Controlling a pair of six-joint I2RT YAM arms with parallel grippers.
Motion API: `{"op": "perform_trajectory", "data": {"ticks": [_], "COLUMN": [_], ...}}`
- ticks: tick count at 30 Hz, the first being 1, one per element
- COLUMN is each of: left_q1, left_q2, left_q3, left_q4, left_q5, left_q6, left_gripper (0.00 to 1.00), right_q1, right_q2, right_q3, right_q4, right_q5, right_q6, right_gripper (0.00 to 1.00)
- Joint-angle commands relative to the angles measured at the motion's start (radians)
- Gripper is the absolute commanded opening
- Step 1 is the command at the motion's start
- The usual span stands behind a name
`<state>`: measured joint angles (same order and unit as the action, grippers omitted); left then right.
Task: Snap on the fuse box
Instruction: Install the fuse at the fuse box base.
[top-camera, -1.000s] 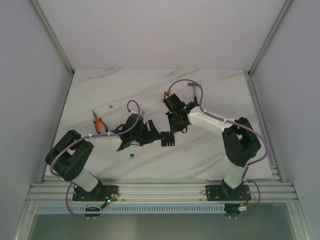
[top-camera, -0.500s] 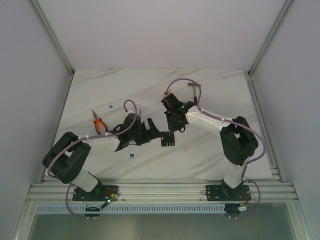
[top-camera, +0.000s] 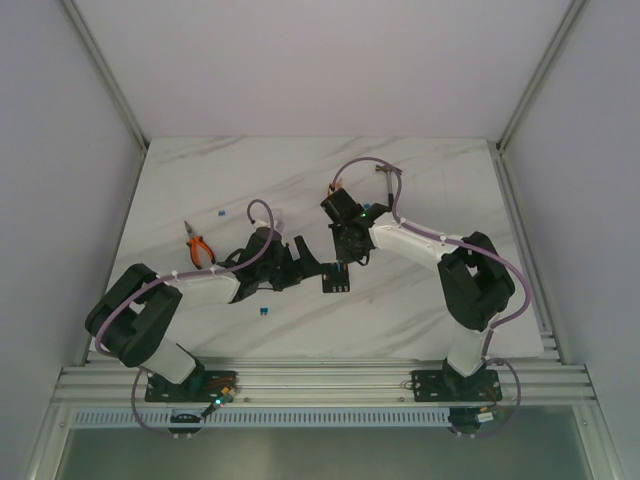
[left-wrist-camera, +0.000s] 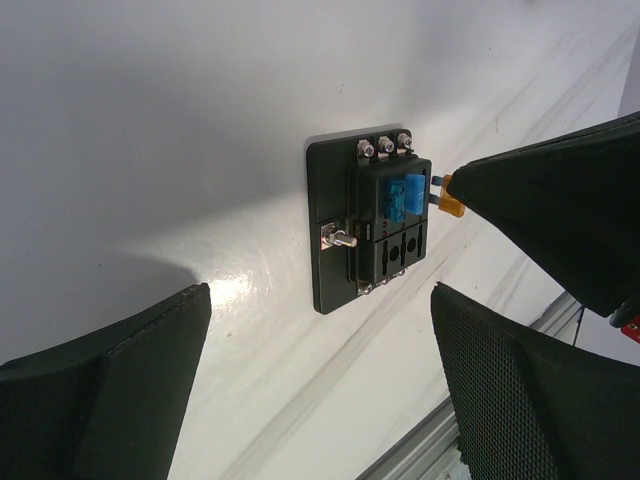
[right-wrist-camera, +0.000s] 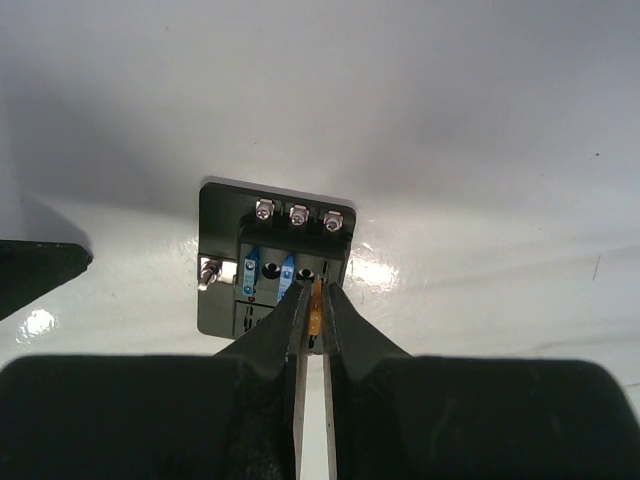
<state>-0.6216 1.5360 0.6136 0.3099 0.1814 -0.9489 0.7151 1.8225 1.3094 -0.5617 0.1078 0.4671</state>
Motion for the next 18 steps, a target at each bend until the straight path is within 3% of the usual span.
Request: {"op": "perform_trajectory", "data": {"ticks": [1, 18], "left_q1": [0.005, 0.004], "left_q2": [-0.01, -0.013], "left_q3": [-0.013, -0.015], "left_q4": [0.005, 0.006], "left_q5": [-0.013, -0.008], "left_q6": [-0.002, -0.006], "left_gripper": [1.0, 1.0], "right_q1": [0.006, 0.012], "right_q2": [0.016, 0.031], "right_q3": [0.022, 0.02], "right_q4": [-0.022, -0.01], "right_q5": [0.038, 0.046], "right_q6": [0.015, 0.023], "right_gripper": [0.0, 0.0]}}
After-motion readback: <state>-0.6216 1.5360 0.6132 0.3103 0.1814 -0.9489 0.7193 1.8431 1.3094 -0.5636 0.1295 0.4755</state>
